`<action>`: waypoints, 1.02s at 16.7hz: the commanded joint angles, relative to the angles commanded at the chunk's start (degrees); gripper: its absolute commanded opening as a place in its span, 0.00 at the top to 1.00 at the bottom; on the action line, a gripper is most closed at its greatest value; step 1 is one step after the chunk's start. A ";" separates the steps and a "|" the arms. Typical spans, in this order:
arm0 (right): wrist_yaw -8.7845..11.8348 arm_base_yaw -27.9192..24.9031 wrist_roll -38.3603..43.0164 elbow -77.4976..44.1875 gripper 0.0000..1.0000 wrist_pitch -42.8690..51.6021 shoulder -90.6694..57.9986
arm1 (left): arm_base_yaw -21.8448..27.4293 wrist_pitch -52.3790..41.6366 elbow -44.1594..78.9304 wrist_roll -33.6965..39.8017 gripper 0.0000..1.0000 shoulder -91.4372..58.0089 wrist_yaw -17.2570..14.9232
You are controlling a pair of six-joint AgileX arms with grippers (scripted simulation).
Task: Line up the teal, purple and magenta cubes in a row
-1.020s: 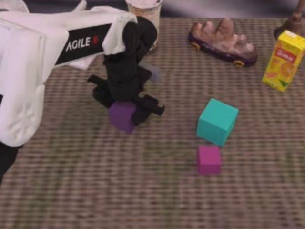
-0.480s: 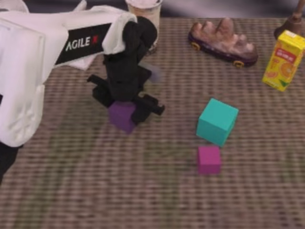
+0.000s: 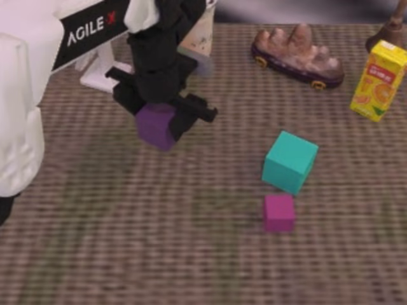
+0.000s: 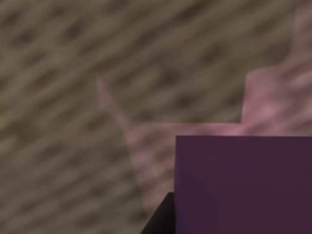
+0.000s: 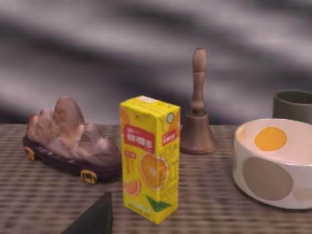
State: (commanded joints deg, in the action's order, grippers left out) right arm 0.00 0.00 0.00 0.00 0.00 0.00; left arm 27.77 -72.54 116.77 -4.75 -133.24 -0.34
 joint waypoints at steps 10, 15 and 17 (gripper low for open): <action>0.00 0.00 0.00 0.00 0.00 0.00 0.00 | 4.38 -0.42 -1.02 9.58 1.00 1.00 0.18; 0.00 0.00 0.00 0.00 0.00 0.00 0.00 | 11.99 -0.63 -4.55 32.10 1.00 3.80 0.49; 0.00 0.00 0.00 0.00 0.00 0.00 0.00 | 14.94 -0.48 -6.24 40.70 1.00 5.31 0.62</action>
State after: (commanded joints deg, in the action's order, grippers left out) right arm 0.00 0.00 0.00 0.00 0.00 0.00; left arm 42.72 -73.02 110.52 35.95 -127.93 0.28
